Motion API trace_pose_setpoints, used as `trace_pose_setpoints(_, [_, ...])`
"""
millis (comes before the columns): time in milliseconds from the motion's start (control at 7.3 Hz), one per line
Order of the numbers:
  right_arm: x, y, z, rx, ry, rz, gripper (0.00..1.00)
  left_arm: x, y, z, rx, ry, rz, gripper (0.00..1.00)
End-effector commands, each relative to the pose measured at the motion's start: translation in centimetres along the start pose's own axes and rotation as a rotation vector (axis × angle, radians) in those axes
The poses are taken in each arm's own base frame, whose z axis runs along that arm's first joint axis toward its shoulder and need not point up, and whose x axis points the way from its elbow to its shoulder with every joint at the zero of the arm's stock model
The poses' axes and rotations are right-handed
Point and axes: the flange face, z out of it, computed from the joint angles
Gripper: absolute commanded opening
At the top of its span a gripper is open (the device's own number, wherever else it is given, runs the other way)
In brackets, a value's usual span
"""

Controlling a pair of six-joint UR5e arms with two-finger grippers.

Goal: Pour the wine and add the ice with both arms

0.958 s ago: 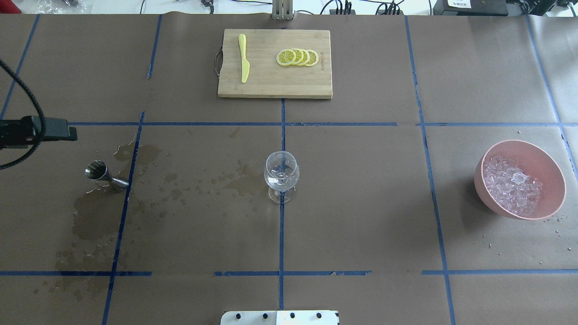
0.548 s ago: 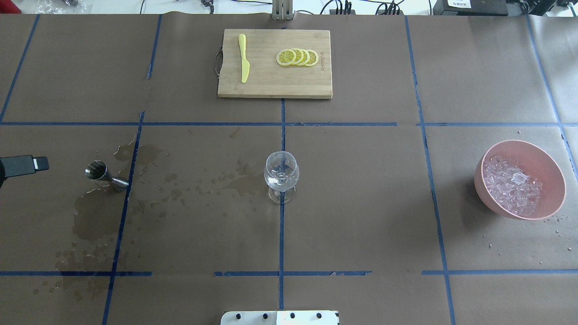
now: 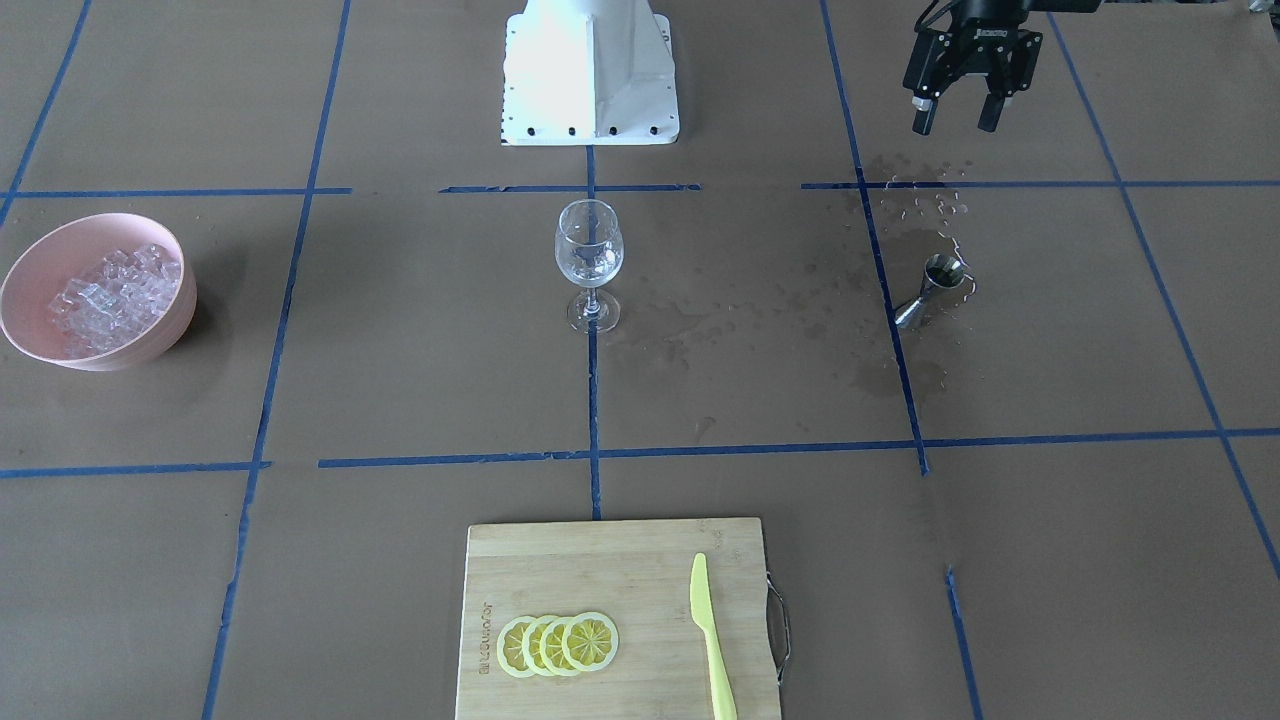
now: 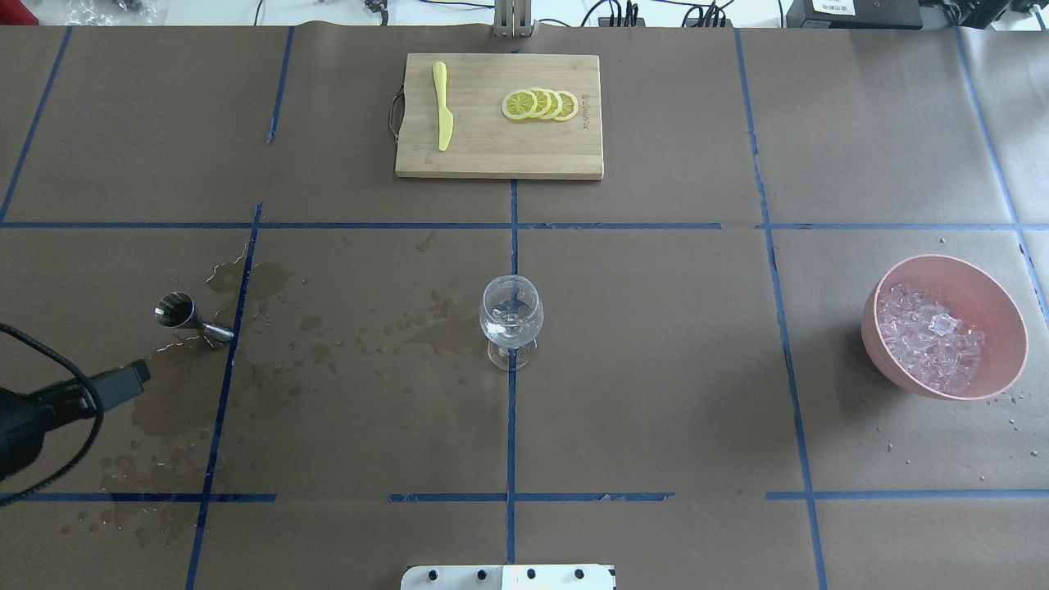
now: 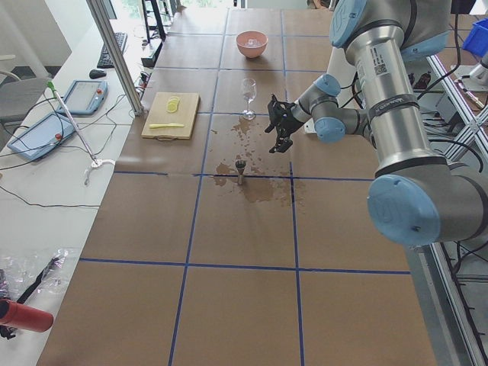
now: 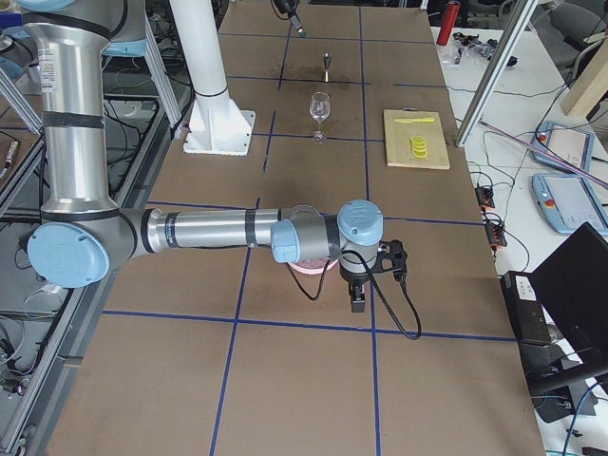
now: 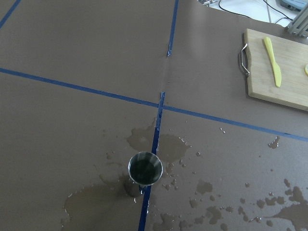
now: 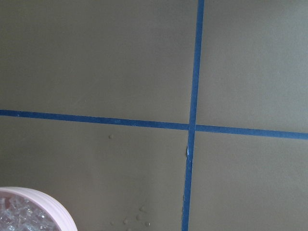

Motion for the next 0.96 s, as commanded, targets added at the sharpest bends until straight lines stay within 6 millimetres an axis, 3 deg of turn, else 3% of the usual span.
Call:
trace_pose_setpoints(0, [-1.2,-0.6,-0.7,0.012,-0.013,-0.018,1.0,0.2,6.2,3.1,0.123,-0.04,0.009,0.95])
trace_pose_setpoints(274, [-2.6,-1.4,-1.7,0.03,-0.026,0.028,1.0,-0.3,9.6,9.0,0.264,-0.062,0.072,0.95])
trace_pose_setpoints(548, [-7.0,-1.7,-3.0,0.048,-0.05,0.096,1.0,-1.1,10.7,12.3,0.418,-0.047,0.125,0.95])
trace_pose_setpoints(821, [-10.7,-2.2,-2.6,0.037,-0.065,0.117,1.0,0.1,13.4,16.1,0.488,-0.032,0.138,0.93])
